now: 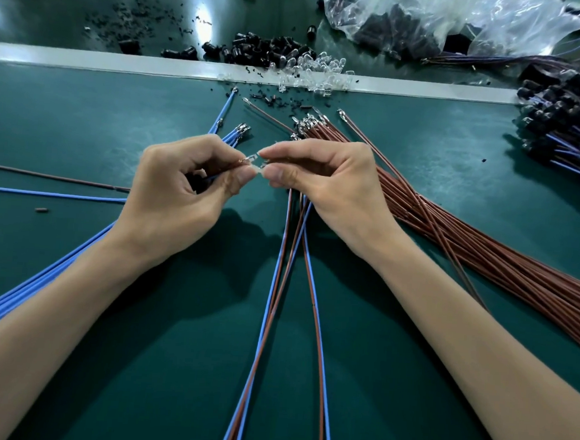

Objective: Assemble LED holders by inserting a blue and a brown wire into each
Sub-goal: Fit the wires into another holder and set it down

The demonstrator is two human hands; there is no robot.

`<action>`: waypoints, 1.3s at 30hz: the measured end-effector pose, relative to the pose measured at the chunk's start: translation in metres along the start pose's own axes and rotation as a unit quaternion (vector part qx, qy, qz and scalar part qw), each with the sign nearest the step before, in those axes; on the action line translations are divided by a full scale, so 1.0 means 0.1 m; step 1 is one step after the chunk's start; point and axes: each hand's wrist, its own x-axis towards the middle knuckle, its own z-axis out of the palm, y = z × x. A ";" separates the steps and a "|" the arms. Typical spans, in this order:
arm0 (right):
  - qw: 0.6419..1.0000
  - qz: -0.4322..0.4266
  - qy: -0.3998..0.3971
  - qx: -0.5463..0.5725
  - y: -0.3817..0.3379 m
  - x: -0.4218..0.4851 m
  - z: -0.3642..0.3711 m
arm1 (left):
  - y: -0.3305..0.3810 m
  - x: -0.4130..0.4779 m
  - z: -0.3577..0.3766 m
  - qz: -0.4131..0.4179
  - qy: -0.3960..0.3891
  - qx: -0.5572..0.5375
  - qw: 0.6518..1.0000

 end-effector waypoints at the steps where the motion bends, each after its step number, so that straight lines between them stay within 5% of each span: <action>1: 1.000 0.003 -0.003 0.006 0.00 0.00 -0.01 | 0.00 0.00 0.00 0.002 -0.001 -0.002 1.000; 21: 0.998 0.014 -0.028 -0.062 0.00 -0.02 0.00 | -0.04 -0.02 0.02 0.097 0.016 0.111 0.989; 39: 0.967 -0.131 0.024 -0.218 0.02 -0.03 0.08 | 0.01 -0.01 0.03 0.014 0.006 0.048 0.999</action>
